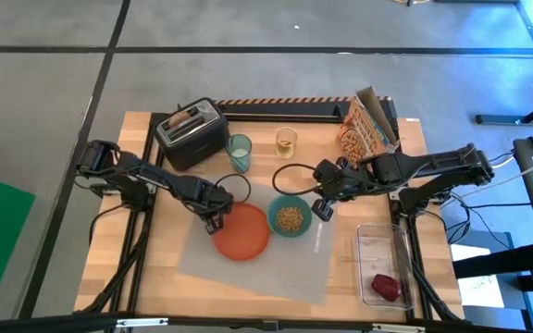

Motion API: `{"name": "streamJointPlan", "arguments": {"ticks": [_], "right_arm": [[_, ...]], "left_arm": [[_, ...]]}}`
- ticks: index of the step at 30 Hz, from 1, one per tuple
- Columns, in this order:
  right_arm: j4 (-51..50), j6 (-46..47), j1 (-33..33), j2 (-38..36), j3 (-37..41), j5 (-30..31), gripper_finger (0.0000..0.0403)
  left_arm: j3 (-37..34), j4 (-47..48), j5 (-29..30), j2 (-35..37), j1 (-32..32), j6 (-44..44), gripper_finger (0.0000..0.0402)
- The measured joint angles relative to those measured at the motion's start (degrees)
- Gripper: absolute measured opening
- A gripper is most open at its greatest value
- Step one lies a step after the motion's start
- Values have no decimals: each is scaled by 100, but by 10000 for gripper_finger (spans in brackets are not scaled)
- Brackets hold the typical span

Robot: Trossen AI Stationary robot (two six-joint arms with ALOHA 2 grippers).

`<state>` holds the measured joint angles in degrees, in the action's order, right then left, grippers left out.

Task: Arrange a breakfast setting
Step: Adjust the placemat

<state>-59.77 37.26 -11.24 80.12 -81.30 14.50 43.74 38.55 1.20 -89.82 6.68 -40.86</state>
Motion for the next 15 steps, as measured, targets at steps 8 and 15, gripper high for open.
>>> {"name": "streamJointPlan", "arguments": {"ticks": [8, 15], "right_arm": [[-43, -132, 2, 0, 0, 88, 0], [-36, -412, 116, 0, 0, 147, 0]], "left_arm": [[-3, -260, -339, -7, 650, -1104, 0], [5, -234, -370, -7, 1112, -1762, 0]]}}
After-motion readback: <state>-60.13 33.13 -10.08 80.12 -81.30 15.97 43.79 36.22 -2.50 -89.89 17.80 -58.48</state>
